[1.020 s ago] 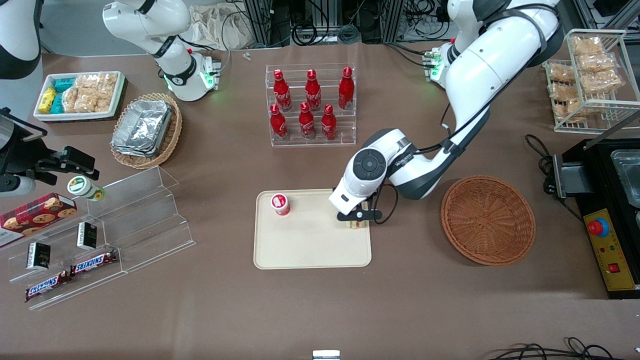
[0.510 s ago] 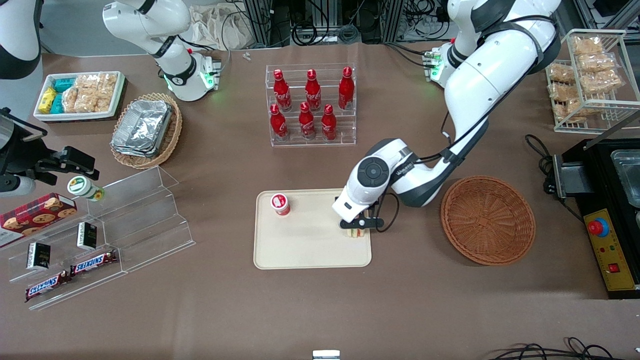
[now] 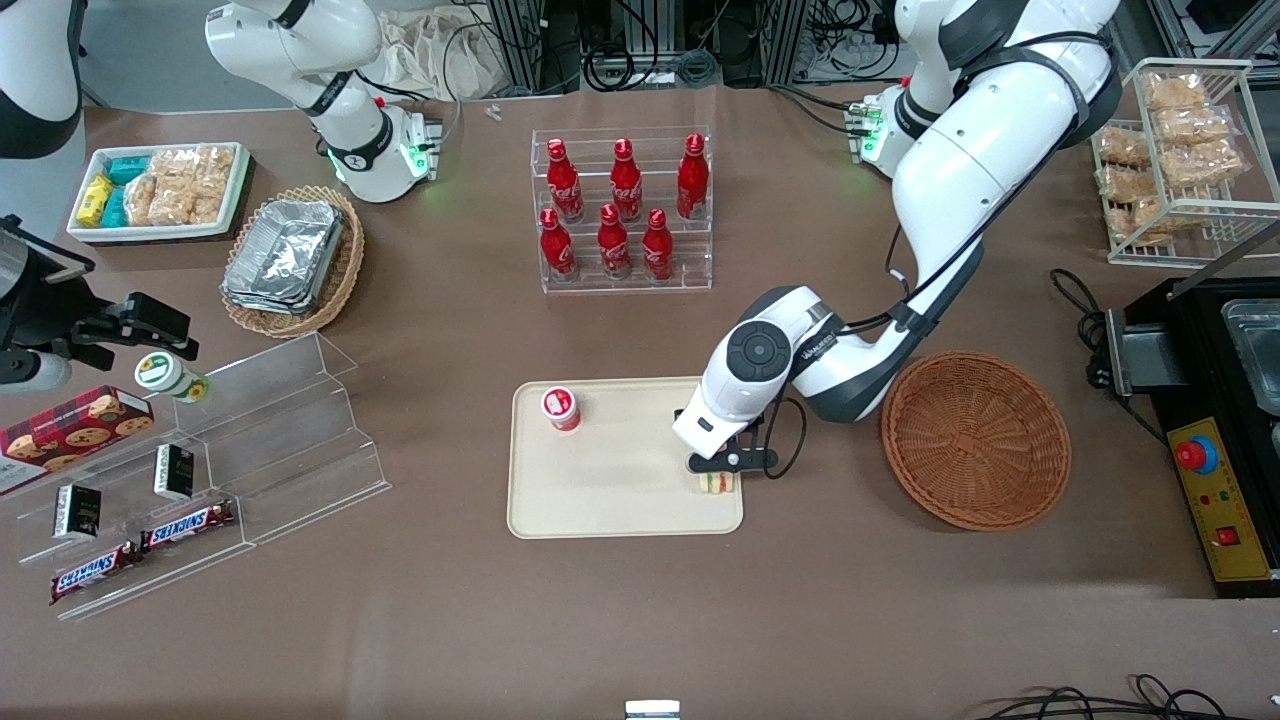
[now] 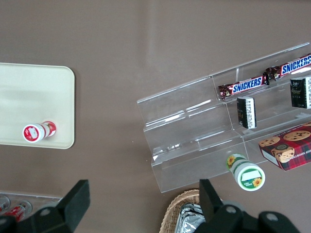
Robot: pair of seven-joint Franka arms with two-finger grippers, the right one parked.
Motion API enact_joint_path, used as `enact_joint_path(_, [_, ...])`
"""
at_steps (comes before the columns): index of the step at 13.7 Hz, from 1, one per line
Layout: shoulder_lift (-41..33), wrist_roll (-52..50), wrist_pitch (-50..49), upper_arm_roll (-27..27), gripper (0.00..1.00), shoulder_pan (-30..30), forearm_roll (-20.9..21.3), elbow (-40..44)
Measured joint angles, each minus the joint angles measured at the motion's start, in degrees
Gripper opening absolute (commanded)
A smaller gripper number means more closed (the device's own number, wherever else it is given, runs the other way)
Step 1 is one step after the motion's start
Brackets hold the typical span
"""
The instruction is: Place sandwich from basket to tray
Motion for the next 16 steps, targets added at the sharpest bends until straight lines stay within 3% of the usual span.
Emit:
enact_joint_path(5, [-0.13, -2.03, -0.59, 0.04, 1.00, -0.01, 0.00, 0.26])
enact_joint_path(8, [-2.63, -2.23, -7.77, -0.03, 1.00, 0.19, 0.00, 1.11])
enact_joint_path(11, [-10.02, -2.10, -13.60, -0.06, 1.00, 0.90, 0.00, -0.43])
enact_joint_path(14, [-21.13, 1.83, -14.47, -0.17, 1.00, 4.76, -0.18, -7.85])
enact_joint_path(16, [-28.27, 10.11, -15.07, -0.31, 1.00, 9.29, -3.95, -11.92])
